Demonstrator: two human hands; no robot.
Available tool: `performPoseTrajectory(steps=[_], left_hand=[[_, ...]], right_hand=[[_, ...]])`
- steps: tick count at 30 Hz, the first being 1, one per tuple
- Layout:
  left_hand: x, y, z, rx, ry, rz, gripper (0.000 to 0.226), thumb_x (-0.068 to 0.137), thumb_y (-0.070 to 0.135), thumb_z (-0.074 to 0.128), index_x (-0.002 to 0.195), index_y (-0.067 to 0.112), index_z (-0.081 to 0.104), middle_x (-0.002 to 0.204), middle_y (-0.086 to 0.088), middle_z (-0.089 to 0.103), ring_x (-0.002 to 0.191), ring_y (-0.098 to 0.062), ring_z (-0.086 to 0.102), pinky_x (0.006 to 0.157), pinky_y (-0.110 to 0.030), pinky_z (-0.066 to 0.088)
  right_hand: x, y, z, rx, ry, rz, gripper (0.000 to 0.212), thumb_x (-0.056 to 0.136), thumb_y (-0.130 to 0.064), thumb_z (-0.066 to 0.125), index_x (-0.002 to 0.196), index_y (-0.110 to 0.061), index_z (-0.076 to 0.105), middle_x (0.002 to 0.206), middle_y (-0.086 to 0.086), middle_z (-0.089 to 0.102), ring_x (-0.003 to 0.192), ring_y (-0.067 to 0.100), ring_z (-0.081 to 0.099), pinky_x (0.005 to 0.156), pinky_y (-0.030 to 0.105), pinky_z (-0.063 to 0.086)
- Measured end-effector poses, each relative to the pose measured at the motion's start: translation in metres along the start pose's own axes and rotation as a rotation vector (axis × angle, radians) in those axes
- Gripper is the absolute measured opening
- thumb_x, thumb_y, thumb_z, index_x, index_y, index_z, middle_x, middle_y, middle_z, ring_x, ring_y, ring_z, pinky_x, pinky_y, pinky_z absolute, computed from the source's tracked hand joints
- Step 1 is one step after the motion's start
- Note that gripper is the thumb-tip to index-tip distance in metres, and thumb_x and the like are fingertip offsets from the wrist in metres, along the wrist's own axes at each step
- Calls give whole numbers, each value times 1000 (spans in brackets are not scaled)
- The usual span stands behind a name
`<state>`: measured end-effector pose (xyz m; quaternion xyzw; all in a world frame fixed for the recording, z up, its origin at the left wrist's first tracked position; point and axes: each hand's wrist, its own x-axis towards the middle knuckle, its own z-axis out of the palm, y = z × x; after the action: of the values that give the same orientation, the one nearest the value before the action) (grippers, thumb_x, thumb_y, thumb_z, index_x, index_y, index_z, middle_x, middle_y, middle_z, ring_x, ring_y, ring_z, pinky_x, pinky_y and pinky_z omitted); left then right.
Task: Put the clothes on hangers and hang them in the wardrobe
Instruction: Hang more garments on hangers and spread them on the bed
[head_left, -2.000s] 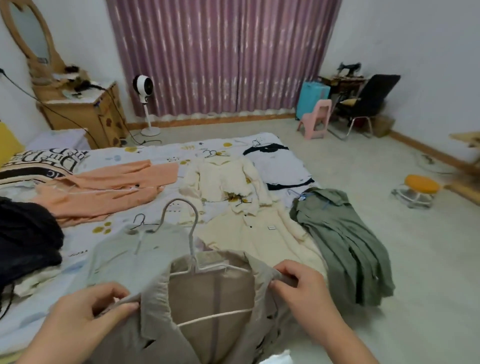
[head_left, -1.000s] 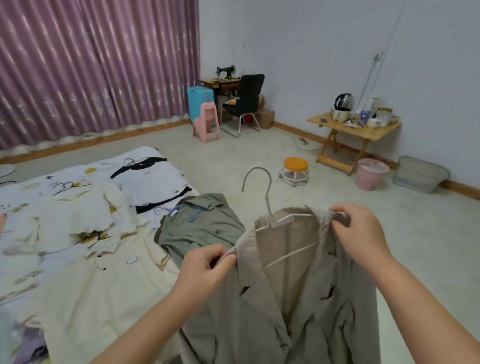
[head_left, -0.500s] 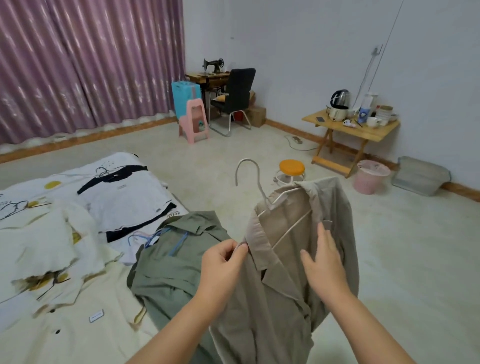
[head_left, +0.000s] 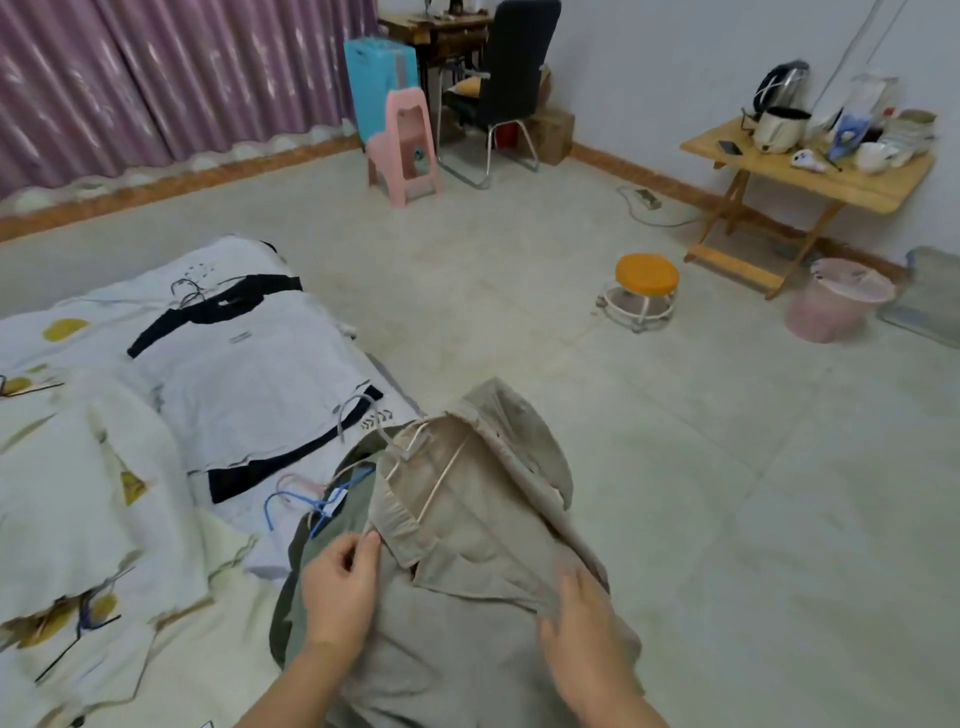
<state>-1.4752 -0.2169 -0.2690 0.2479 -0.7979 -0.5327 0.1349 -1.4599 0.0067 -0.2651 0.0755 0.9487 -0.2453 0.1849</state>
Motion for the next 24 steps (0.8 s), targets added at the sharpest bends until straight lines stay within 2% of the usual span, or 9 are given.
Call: performPoseTrajectory(steps=[2,5,9,12,14,16,19,21,24], left_hand=[[26,-29,-4,52,53,-52,39,77,35,50,57,1,50,54,-11,48,56,-18,42,55,-31,33],[51,-75,-8,166,114,-143,46,74,39,39,64,-4,53,60,-17,53,62,-28,46,57,-34,33],[61,-125,-9,368,72,-279,45,78,42,31,64,3,50,66,-17,52,73,-36,52,65,-39,35],[54,-143,-7,592,78,-256,46,78,31,41,106,-3,53,105,-27,54,100,-42,51,84,-46,42],[43,-155,-8,743,-68,9,57,73,33,41,118,-1,51,119,-27,50,110,-39,45,90,-47,41],[27,-170,-6,938,-370,220,55,81,42,36,125,11,49,127,-19,52,118,-31,40,92,-49,40],[18,-184,-4,1127,-685,93,62,95,52,8,135,17,38,134,-7,54,124,-26,39,96,-52,37],[21,-166,0,1241,-774,1,71,92,55,-1,144,13,24,148,-8,37,134,-30,34,100,-56,37],[31,-138,8,1355,-799,10,64,95,46,21,149,18,3,157,-4,5,144,-25,12,114,-48,14]], right_hand=[[14,-8,34,-136,-112,8,69,89,-34,54,148,-18,21,153,10,25,139,26,31,112,36,29],[37,-6,92,-262,-199,-10,85,38,-52,81,113,-14,67,108,12,70,89,27,70,69,35,57],[48,-17,139,-318,-314,-62,74,86,-44,49,150,-21,20,154,11,25,137,35,33,103,50,37],[52,-5,178,-353,-363,-50,66,64,-53,43,112,-17,70,110,11,70,90,35,69,63,51,55],[57,4,206,-288,-190,-76,63,60,-54,34,97,-23,75,98,6,74,79,32,72,55,49,55],[57,4,206,-308,-199,-70,62,61,-53,34,97,-24,75,99,6,74,81,32,72,57,49,55],[54,-11,174,-364,-474,9,59,80,-47,36,124,-18,63,134,15,54,116,41,56,85,58,48],[57,-13,167,-363,-460,-45,60,96,-43,30,150,-21,16,158,12,7,144,38,10,113,54,16],[55,-14,150,-383,-543,-68,57,98,-39,31,149,-17,16,157,10,9,144,32,9,114,45,16]])
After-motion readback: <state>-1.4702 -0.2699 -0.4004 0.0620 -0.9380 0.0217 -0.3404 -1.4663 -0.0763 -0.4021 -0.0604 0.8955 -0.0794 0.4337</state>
